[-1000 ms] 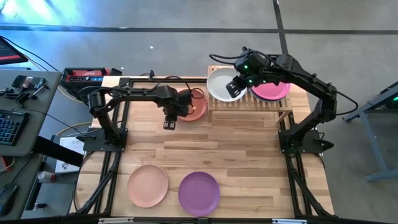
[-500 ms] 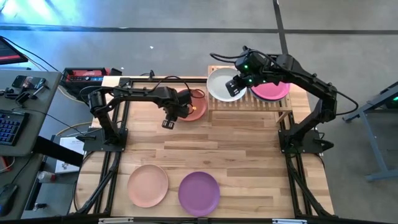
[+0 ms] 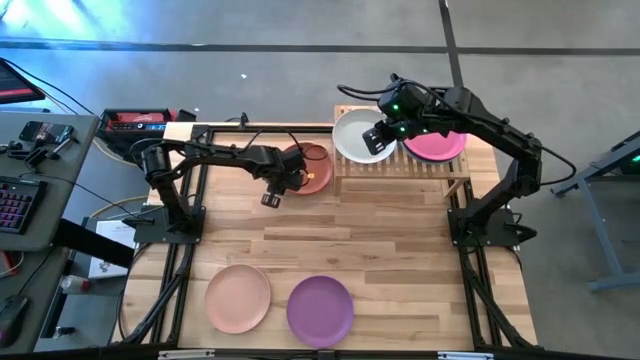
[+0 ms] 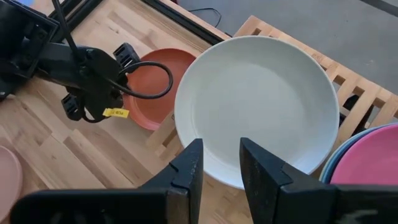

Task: Place and stack plates onto a shelf
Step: Stack the orange plate on top of the white plate on the shelf

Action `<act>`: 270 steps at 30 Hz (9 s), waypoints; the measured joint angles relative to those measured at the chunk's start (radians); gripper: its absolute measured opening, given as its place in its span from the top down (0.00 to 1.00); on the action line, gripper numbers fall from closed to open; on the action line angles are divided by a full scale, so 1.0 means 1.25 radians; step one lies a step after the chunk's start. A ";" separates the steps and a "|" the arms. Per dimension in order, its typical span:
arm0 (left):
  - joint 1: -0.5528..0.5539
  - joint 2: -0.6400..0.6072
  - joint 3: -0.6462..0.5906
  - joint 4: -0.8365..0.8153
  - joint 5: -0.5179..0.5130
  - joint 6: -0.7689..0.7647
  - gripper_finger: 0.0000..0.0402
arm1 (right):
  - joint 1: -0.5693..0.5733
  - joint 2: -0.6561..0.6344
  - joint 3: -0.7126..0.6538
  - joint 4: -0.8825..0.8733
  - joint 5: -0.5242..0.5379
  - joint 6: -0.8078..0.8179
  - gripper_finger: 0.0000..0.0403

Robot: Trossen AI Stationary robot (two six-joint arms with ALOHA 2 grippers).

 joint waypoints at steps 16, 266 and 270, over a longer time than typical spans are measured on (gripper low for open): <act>0.009 0.009 -0.004 0.024 0.008 -0.009 0.78 | 0.000 0.000 0.000 0.000 0.000 0.000 0.79; 0.004 -0.332 0.188 -0.403 -0.244 -0.458 0.77 | -0.565 0.191 0.001 0.023 -0.550 -0.420 1.00; 0.020 -0.332 0.188 -0.405 -0.244 -0.464 0.77 | -0.559 0.194 0.001 0.004 -0.547 -0.419 1.00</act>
